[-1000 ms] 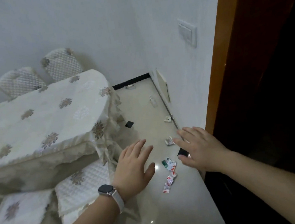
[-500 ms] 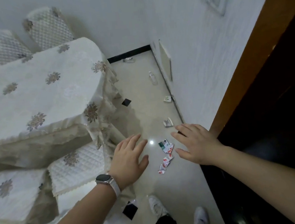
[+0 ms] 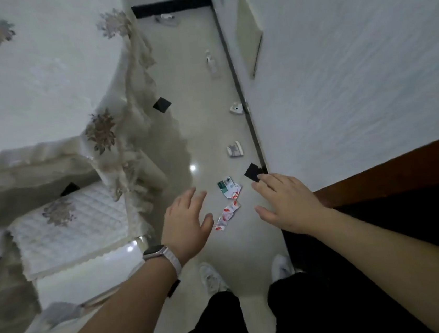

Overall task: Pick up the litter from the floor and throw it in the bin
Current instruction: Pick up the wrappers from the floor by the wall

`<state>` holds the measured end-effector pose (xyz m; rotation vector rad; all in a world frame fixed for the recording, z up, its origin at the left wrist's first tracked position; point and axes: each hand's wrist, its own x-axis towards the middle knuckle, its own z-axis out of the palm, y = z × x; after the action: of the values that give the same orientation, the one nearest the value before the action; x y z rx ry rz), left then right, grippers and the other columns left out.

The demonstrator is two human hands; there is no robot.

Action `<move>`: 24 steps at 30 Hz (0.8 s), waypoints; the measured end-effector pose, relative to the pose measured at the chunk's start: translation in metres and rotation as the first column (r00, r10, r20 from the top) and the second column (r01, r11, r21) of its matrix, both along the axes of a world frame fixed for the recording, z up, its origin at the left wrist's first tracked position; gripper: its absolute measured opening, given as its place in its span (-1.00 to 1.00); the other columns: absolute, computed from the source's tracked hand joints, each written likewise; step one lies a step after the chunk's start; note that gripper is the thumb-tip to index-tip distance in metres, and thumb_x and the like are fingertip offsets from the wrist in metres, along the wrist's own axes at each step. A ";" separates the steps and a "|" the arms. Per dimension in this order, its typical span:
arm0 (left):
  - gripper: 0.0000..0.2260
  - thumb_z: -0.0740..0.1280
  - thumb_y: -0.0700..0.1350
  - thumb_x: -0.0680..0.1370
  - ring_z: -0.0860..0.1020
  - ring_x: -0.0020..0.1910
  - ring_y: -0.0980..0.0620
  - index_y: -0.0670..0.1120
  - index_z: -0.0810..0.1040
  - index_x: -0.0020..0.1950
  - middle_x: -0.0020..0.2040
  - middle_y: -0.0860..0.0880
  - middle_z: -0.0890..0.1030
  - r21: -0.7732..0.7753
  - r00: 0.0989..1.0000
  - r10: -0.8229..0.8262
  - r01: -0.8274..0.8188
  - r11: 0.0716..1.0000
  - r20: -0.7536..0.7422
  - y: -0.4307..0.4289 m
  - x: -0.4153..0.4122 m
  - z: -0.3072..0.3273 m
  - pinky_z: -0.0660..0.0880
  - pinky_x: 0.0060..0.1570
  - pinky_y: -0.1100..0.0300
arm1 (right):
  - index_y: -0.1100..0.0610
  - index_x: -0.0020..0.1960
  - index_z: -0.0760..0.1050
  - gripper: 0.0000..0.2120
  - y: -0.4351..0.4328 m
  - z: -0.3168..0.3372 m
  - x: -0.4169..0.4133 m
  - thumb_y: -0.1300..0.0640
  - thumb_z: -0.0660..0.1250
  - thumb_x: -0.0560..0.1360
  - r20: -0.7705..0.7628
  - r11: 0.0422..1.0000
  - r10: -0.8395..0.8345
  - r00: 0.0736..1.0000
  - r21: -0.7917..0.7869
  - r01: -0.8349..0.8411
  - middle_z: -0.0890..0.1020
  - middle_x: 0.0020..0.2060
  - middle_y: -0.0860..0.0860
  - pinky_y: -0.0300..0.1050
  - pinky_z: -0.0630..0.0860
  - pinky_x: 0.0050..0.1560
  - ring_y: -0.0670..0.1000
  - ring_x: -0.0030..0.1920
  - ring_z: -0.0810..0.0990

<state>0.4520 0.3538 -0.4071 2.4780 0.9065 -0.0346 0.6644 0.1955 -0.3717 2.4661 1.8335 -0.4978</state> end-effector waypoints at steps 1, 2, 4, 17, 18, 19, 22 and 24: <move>-0.48 0.19 0.12 0.46 0.50 0.28 -0.22 -0.09 0.50 0.35 0.35 -0.18 0.51 -0.022 1.000 0.026 -0.026 0.999 -0.014 0.003 0.000 -0.012 0.49 0.20 -0.13 | 0.06 0.42 0.38 -0.47 0.008 -0.013 0.002 -0.17 0.16 0.53 -0.023 1.000 -0.010 1.000 -0.006 0.010 0.45 0.38 0.07 0.02 0.38 0.30 0.10 0.36 0.41; -0.48 0.19 0.11 0.47 0.49 0.28 -0.22 -0.09 0.49 0.36 0.35 -0.18 0.51 -0.036 0.999 0.044 -0.045 0.998 -0.027 0.006 0.000 -0.025 0.49 0.20 -0.12 | 0.08 0.38 0.42 -0.48 0.016 -0.027 0.005 -0.16 0.18 0.51 -0.042 1.000 -0.020 0.999 -0.001 0.020 0.49 0.33 0.08 0.02 0.43 0.25 0.11 0.31 0.46; -0.47 0.21 0.11 0.47 0.48 0.29 -0.22 -0.10 0.48 0.38 0.36 -0.19 0.50 -0.059 0.995 0.078 -0.081 0.995 -0.058 0.012 0.003 -0.053 0.49 0.22 -0.13 | 0.09 0.32 0.46 -0.50 0.031 -0.060 0.016 -0.14 0.22 0.48 -0.075 0.999 -0.032 0.997 -0.012 0.031 0.53 0.27 0.08 0.01 0.47 0.18 0.12 0.25 0.50; -0.50 0.26 0.06 0.58 0.31 0.47 -0.11 -0.02 0.36 0.50 0.52 -0.09 0.34 -0.202 0.970 0.158 -0.195 0.960 -0.185 0.022 0.101 -0.385 0.26 0.42 -0.02 | 0.09 0.44 0.36 -0.46 0.074 -0.394 0.101 -0.13 0.24 0.53 -0.113 0.997 0.016 0.994 -0.070 -0.024 0.41 0.40 0.08 0.08 0.39 0.28 0.11 0.37 0.39; -0.50 0.26 0.06 0.59 0.29 0.48 -0.10 -0.01 0.33 0.52 0.53 -0.08 0.32 -0.209 0.967 0.150 -0.193 0.959 -0.206 0.021 0.107 -0.416 0.25 0.44 -0.01 | 0.07 0.46 0.32 -0.45 0.076 -0.424 0.104 -0.15 0.21 0.54 -0.109 0.994 0.026 0.994 -0.106 -0.038 0.39 0.43 0.06 0.09 0.37 0.30 0.10 0.39 0.37; -0.50 0.25 0.06 0.60 0.28 0.49 -0.08 0.00 0.31 0.53 0.54 -0.06 0.31 -0.208 0.962 0.142 -0.192 0.959 -0.232 0.020 0.112 -0.446 0.25 0.44 0.00 | 0.06 0.47 0.29 -0.44 0.076 -0.455 0.106 -0.16 0.19 0.55 -0.109 0.987 0.040 0.993 -0.148 -0.056 0.36 0.44 0.06 0.08 0.37 0.31 0.09 0.40 0.35; -0.49 0.24 0.08 0.61 0.28 0.49 -0.08 -0.01 0.30 0.53 0.54 -0.06 0.31 -0.218 0.952 0.159 -0.218 0.951 -0.260 0.016 0.123 -0.528 0.25 0.45 0.00 | 0.02 0.51 0.21 -0.42 0.076 -0.539 0.116 -0.17 0.17 0.56 -0.129 0.959 0.115 0.985 -0.243 -0.144 0.31 0.48 0.05 0.06 0.34 0.35 0.09 0.41 0.33; -0.50 0.24 0.08 0.61 0.29 0.48 -0.08 -0.01 0.31 0.53 0.53 -0.06 0.32 -0.215 0.945 0.188 -0.249 0.944 -0.269 0.014 0.127 -0.575 0.25 0.44 0.01 | 0.00 0.53 0.17 -0.39 0.089 -0.578 0.133 -0.18 0.20 0.56 -0.101 0.945 0.175 0.979 -0.261 -0.196 0.25 0.51 0.06 0.10 0.32 0.38 0.11 0.44 0.31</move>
<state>0.5793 0.3675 -0.9823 2.1595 1.2006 -0.3635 0.7974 0.2850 -0.9496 2.1021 1.8581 -0.7813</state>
